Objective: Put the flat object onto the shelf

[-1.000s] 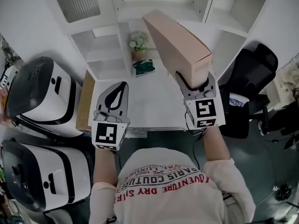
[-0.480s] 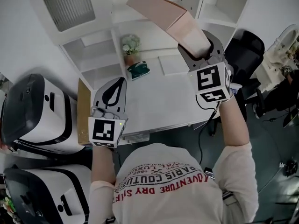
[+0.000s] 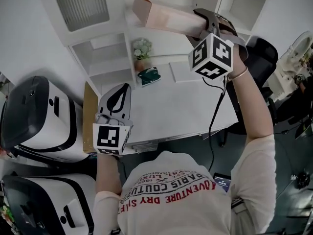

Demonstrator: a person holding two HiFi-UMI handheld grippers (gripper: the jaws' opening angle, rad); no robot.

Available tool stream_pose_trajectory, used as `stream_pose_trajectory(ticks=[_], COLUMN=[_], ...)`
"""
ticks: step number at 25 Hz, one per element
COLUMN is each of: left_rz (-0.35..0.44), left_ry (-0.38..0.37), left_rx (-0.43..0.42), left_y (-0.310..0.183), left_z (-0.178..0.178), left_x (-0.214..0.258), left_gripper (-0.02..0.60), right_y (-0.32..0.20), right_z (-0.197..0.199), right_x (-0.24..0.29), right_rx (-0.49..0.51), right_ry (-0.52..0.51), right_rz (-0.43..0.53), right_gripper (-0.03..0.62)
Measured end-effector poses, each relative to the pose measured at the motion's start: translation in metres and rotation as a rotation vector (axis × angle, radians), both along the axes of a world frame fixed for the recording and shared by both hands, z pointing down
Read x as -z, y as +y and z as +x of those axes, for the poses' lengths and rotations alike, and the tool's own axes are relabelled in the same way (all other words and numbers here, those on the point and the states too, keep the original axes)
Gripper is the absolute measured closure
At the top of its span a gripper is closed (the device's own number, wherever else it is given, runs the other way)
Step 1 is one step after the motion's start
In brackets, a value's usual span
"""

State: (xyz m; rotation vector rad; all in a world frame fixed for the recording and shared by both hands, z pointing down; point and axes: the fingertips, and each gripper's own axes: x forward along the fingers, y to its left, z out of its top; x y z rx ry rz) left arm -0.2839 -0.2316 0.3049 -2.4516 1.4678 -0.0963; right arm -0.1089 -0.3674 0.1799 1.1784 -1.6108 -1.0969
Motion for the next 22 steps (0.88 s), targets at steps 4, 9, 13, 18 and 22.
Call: stream_pose_trajectory(ticks=[4, 9, 13, 18, 22], left_rz=[-0.007, -0.002, 0.002, -0.007, -0.008], left_ry=[-0.005, 0.017, 0.02, 0.014, 0.02], left_rx=[0.027, 0.058, 0.066, 0.078, 0.107], left_y=[-0.008, -0.027, -0.041, -0.057, -0.069], left_z=[-0.003, -0.007, -0.006, -0.005, -0.018], left_x=[-0.005, 0.001, 0.006, 0.001, 0.001], left_gripper=[0.568, 0.568, 0.568, 0.568, 0.568], right_y=[-0.022, -0.045, -0.063, -0.088, -0.109], right_z=[-0.018, -0.035, -0.044, -0.045, -0.05], right_x=[-0.007, -0.023, -0.032, -0.049, -0.062], right_rx=[-0.007, 0.016, 0.023, 0.015, 0.001], right_ry=[0.135, 0.202, 0.247, 0.245, 0.234], right_rz=[0.019, -0.036, -0.082, -0.177, -0.233], right_gripper=[0.29, 0.287, 0.281, 0.252, 0.226])
